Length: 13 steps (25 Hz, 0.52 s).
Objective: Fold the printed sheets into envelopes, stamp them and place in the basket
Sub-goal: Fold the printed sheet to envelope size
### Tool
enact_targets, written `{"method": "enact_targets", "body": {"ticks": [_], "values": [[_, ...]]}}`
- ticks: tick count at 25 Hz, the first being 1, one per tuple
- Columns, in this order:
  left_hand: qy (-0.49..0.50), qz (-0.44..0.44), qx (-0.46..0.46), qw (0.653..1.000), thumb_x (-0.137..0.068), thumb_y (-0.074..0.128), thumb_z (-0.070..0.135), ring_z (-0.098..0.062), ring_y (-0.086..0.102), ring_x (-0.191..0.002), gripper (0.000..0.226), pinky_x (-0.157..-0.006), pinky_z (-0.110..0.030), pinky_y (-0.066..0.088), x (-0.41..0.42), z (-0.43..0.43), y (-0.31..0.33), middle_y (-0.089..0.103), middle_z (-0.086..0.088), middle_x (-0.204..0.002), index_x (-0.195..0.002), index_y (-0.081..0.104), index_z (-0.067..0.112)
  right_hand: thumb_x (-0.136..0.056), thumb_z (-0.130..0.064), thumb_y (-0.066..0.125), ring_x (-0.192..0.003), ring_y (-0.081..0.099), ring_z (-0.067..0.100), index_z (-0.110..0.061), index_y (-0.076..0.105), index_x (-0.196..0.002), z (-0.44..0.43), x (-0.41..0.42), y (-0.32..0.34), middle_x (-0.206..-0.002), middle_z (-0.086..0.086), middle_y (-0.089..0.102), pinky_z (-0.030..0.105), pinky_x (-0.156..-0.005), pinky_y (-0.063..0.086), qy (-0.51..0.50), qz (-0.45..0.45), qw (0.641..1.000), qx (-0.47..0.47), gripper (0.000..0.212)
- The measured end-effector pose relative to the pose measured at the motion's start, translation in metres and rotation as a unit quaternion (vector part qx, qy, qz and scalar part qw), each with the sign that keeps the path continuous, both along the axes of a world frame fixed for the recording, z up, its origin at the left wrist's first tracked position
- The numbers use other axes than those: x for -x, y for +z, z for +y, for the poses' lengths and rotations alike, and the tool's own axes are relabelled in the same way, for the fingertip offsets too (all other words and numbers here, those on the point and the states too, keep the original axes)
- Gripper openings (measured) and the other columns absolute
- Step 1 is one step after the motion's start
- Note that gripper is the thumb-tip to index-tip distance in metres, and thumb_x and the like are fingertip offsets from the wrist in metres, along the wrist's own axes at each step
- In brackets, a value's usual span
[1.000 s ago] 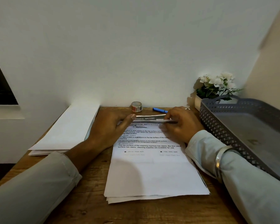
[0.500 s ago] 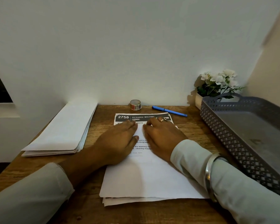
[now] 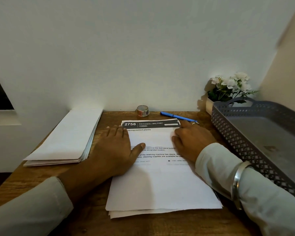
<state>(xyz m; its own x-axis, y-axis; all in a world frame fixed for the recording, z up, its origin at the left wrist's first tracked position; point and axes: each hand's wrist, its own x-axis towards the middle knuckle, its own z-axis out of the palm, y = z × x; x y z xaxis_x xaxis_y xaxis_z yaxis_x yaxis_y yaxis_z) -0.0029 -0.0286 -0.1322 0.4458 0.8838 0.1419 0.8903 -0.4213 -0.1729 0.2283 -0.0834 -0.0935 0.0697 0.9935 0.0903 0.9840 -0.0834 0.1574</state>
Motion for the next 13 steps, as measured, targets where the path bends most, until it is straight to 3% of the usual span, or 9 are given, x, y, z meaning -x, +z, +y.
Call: {"method": "enact_targets", "body": {"ticks": [2,6,13], "values": [[-0.035,-0.017,-0.002,0.999,-0.091,-0.001,0.070,-0.027,0.020,-0.150,0.095,-0.123,-0.040,0.012,-0.012,-0.002,0.003,0.027,-0.014,-0.161,-0.154,0.028,0.004,-0.105,-0.045,0.035,-0.112,0.058,0.022,-0.019,0.063,-0.123,0.002,0.002,-0.002,-0.136,0.005,0.053,0.038,-0.094,0.053,0.003,-0.001,1.000,0.000,0.042],[-0.179,-0.052,0.114,0.976,-0.101,0.017,0.061,-0.015,0.002,-0.154,0.075,-0.125,-0.032,0.005,-0.042,-0.010,0.012,0.003,-0.004,-0.168,-0.160,0.010,0.013,-0.105,-0.043,0.035,-0.115,0.058,0.023,-0.019,0.063,-0.125,0.004,0.001,-0.003,-0.139,0.005,0.052,0.038,-0.094,0.053,0.003,-0.004,1.000,-0.010,0.042],[-0.068,0.000,0.087,0.994,-0.097,0.008,0.065,-0.020,0.006,-0.154,0.081,-0.125,-0.038,0.008,0.007,0.019,0.009,0.007,-0.005,-0.168,-0.159,0.009,0.013,-0.104,-0.049,0.036,-0.109,0.059,0.020,-0.021,0.065,-0.120,0.002,-0.003,0.001,-0.133,0.002,0.055,0.035,-0.090,0.053,0.007,0.013,1.000,0.007,0.043]]}}
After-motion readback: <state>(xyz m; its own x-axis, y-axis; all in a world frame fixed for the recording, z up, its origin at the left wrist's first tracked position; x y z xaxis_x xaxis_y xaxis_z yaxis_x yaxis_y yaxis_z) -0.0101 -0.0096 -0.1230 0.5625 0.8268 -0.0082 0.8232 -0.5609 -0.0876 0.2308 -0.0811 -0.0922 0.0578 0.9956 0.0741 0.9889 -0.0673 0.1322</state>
